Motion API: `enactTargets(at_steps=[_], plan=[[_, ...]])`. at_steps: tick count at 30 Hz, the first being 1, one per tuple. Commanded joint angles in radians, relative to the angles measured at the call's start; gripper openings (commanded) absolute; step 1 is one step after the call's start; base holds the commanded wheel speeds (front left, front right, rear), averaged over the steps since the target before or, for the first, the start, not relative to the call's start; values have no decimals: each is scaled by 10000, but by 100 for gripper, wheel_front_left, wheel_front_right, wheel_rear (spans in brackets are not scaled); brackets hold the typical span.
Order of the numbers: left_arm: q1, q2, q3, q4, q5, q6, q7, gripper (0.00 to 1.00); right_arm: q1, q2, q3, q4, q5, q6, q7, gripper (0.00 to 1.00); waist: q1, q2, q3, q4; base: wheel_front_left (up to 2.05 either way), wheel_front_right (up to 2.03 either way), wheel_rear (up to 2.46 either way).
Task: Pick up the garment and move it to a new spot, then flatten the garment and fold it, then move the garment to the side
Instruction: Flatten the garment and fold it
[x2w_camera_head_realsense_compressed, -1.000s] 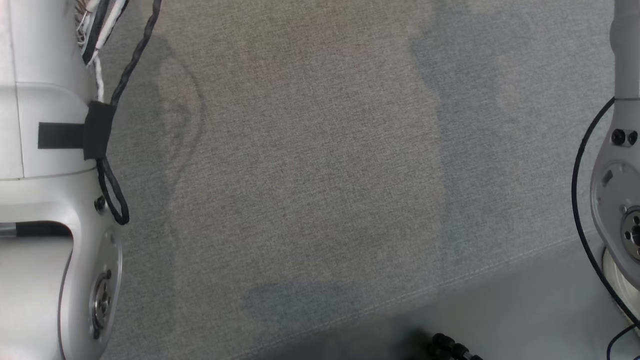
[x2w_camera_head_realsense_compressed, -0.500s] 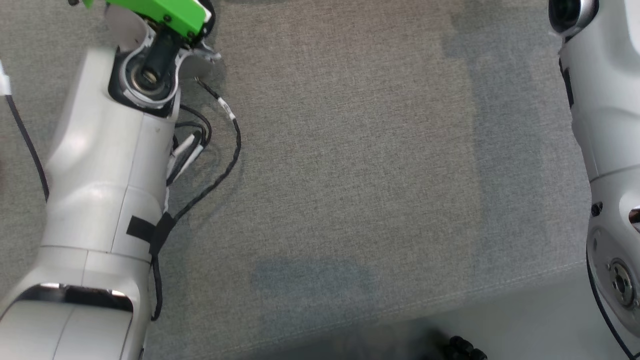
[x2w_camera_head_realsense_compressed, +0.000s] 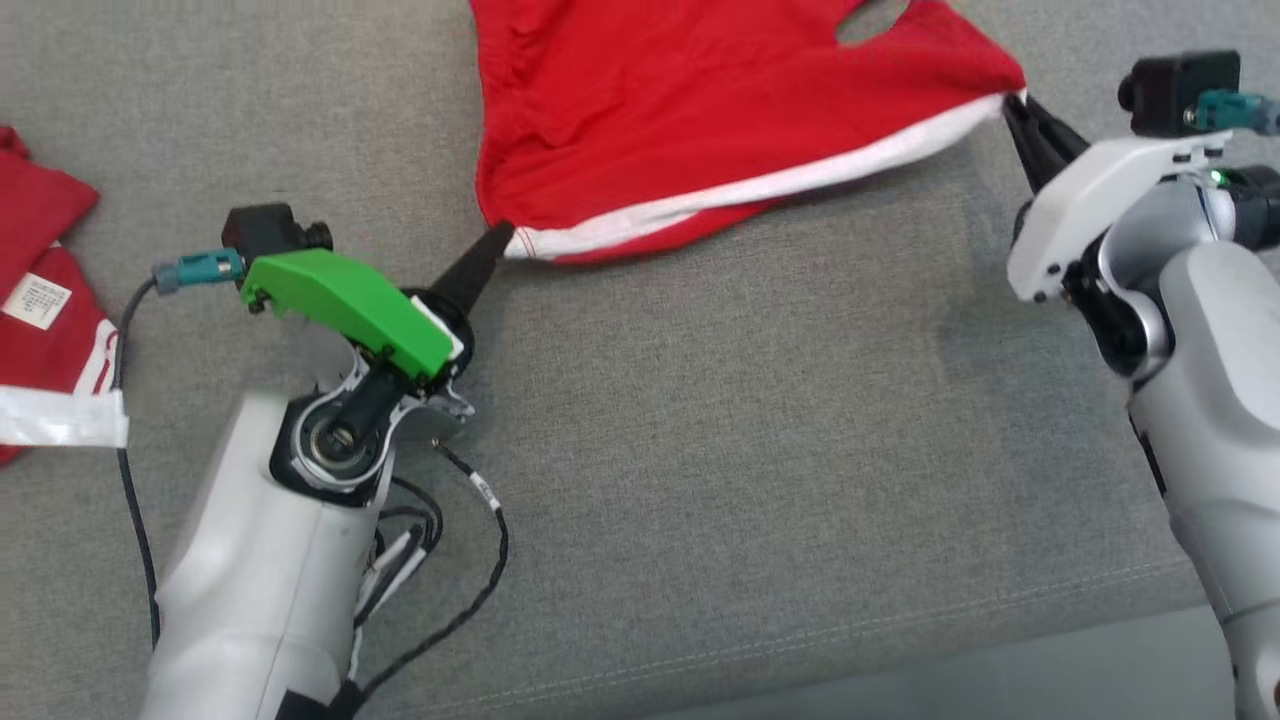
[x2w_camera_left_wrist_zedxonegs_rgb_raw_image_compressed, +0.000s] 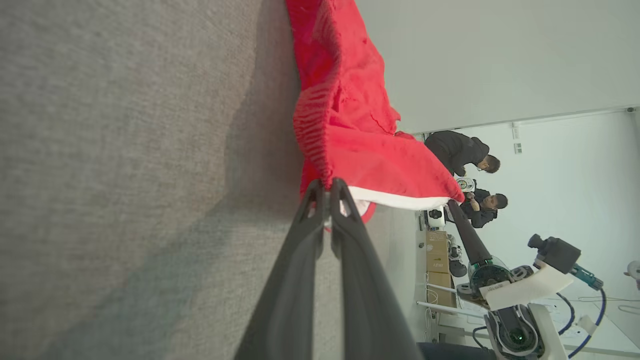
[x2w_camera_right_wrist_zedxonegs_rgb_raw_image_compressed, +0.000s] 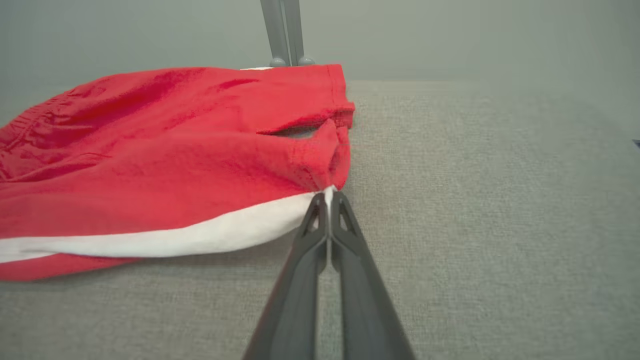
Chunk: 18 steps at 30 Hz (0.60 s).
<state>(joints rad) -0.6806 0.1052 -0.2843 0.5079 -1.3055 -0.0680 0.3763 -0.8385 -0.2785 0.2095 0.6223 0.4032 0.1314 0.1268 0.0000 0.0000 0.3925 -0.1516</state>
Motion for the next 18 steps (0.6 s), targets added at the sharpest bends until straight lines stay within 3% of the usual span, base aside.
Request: enactTargets(at_steps=[1, 8, 18], plan=[[457, 103, -9, -283, -40, 92, 19, 0, 499, -203, -33, -293, 56, -14, 207, 0, 0, 0, -664, 144, 0, 0, 0], [2621, 522, -653, -2058, 772, 519, -279, 0, 3232, -632, -650, -2344, -70, -14, 1607, 0, 0, 0, -1571, 242, 0, 0, 0], [4540, 1282, -1985, -3567, 2563, 1218, -550, 0, 6918, -362, -2012, -5493, -191, -14, 3920, 0, 0, 0, -2570, 398, 0, 0, 0]])
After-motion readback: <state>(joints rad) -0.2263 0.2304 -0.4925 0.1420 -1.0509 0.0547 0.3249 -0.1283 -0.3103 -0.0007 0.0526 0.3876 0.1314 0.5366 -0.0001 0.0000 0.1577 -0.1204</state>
